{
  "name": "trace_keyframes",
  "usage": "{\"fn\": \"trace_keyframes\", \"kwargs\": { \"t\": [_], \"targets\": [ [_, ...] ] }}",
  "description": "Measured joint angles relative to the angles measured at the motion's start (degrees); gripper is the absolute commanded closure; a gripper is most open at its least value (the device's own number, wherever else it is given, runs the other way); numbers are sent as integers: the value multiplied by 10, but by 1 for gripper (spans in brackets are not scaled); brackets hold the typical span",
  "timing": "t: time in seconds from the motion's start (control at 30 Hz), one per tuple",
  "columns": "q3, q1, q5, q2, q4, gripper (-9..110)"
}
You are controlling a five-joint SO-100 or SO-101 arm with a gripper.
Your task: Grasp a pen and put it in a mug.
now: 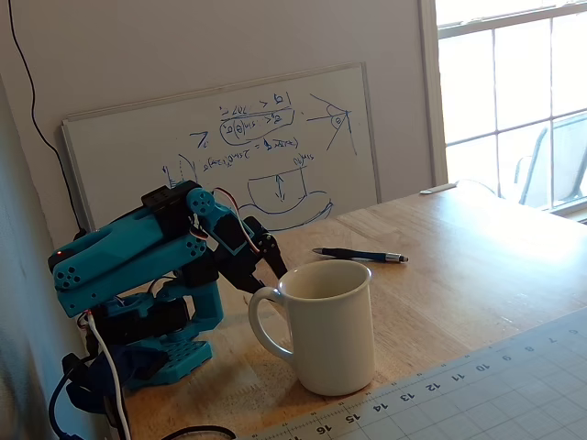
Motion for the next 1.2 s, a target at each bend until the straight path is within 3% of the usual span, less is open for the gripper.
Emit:
{"fn": "trace_keyframes", "kwargs": {
  "t": [0.83, 1.03, 1.2],
  "targets": [
    [-26, 0, 45, -4, 0, 100],
    [-136, -40, 162, -144, -5, 100],
    [-258, -134, 164, -294, -64, 100]
  ]
}}
